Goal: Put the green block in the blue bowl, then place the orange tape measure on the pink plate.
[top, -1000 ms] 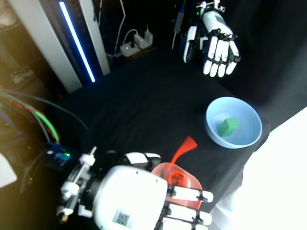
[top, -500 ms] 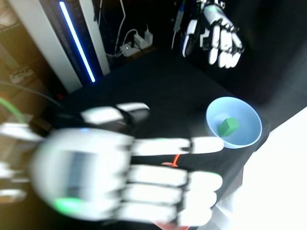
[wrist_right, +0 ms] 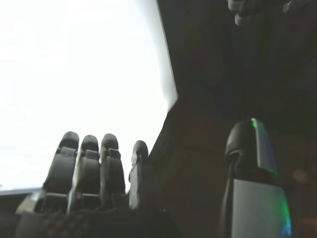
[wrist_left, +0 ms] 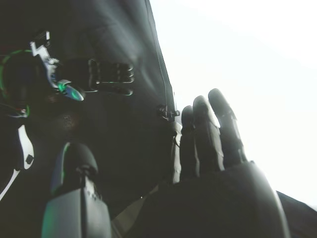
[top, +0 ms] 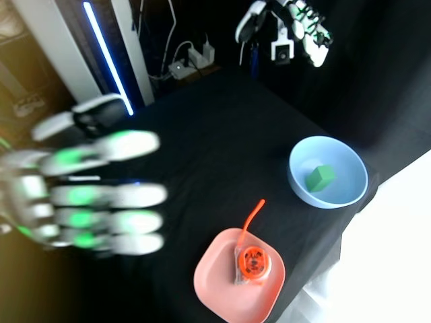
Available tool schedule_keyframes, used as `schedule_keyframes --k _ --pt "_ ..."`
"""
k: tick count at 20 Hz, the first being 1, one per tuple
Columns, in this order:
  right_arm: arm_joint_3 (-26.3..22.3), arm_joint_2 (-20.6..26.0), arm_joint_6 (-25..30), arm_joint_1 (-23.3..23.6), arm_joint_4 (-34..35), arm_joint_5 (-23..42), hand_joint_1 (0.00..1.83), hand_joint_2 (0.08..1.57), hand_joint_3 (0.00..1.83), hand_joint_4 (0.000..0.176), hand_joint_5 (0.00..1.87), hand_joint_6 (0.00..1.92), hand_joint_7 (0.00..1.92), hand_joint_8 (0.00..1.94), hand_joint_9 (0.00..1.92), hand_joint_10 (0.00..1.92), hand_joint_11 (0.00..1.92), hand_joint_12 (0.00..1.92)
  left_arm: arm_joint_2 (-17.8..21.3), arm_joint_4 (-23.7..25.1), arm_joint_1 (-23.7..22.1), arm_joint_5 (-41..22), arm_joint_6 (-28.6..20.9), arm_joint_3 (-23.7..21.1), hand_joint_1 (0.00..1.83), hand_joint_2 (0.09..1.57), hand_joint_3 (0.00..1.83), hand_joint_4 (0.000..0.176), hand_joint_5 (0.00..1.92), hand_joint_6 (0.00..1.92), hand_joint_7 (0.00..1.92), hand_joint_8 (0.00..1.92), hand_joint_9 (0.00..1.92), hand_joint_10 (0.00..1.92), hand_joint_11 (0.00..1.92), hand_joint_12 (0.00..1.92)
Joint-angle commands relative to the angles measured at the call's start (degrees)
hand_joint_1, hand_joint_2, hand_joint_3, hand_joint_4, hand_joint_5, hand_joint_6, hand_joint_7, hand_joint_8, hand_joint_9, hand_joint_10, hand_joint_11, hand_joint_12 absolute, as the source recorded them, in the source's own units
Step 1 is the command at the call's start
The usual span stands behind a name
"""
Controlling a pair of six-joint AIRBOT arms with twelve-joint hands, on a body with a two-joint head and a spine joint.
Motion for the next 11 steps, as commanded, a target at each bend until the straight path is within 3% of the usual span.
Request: schedule_keyframes --k 1,2,3,4,6,8,9,10,11 --pt "-0.92 0.76 0.0 -0.12 1.43 9.61 0.79 0.78 0.0 0.137 0.05 0.0 0.13 0.02 0.01 0.0 0.0 0.0 -0.04 -1.24 -0.41 -8.27 -0.55 0.07 0.25 1.05 0.0 0.113 0.02 0.0 0.07 0.0 0.09 0.0 0.0 0.55" --pt "-1.41 0.95 -0.18 -0.46 1.64 9.61 0.79 0.78 0.0 0.137 0.05 0.0 0.13 0.02 0.01 0.0 0.0 0.0 -0.22 -1.36 -0.39 -8.28 -0.73 0.08 0.25 1.05 0.0 0.113 0.02 0.0 0.07 0.0 0.09 0.0 0.0 0.55" --pt "-2.3 1.08 -0.52 -0.75 1.62 9.61 0.83 0.79 0.0 0.114 0.07 0.01 0.12 0.01 0.02 0.01 0.0 0.0 -0.53 -1.42 -0.24 -8.46 -0.85 0.08 0.26 1.06 0.01 0.115 0.0 0.0 0.05 0.0 0.08 0.0 0.0 0.53" --pt "-2.43 0.66 -0.71 -1.11 1.61 9.61 0.78 0.86 0.03 0.1 0.03 0.0 0.08 0.0 0.0 0.0 0.0 0.0 -1.12 -1.95 0.55 -9.02 -1.55 0.08 0.33 1.05 0.0 0.098 0.03 0.01 0.08 0.0 0.08 0.0 0.0 0.47" --pt "-2.48 0.16 -0.72 -1.15 1.47 9.61 0.75 0.91 0.01 0.104 0.0 0.0 0.0 0.0 0.0 0.0 0.0 0.0 -1.92 -2.45 0.62 -9.1 -2.48 0.29 0.3 1.07 0.0 0.083 0.0 0.0 0.05 0.0 0.03 0.0 0.0 0.37" --pt "-2.98 -0.01 -0.72 -1.15 -0.02 9.61 0.79 0.93 0.01 0.079 0.05 0.02 0.01 0.0 0.0 0.0 0.0 0.0 -3.22 -2.58 0.61 -9.13 -3.87 0.8 0.26 1.08 0.0 0.073 0.0 0.0 0.03 0.0 0.07 0.01 0.0 0.4" --pt "-3.32 -0.01 -0.72 -1.15 -0.88 9.61 0.71 0.97 0.01 0.069 0.11 0.01 0.03 0.0 0.01 0.0 0.0 0.0 -3.53 -2.58 0.61 -9.13 -4.07 0.87 0.24 1.06 0.0 0.072 0.0 0.0 0.06 0.01 0.1 0.02 0.02 0.42" --pt "-3.84 0.02 -0.72 -1.15 -1.78 9.61 0.65 1.0 0.01 0.074 0.12 0.01 0.03 0.0 0.01 0.0 0.0 0.0 -3.56 -2.58 0.61 -9.14 -4.07 0.79 0.21 1.05 0.0 0.079 0.0 0.0 0.04 0.0 0.08 0.01 0.0 0.38" --pt "-4.26 0.23 -0.72 -1.14 -2.76 9.62 0.59 1.04 0.01 0.058 0.19 0.01 0.05 0.0 0.03 0.0 0.0 0.0 -3.43 -2.56 0.59 -9.15 -4.1 0.74 0.18 1.06 0.0 0.085 0.0 0.0 0.02 0.0 0.06 0.0 0.0 0.34"
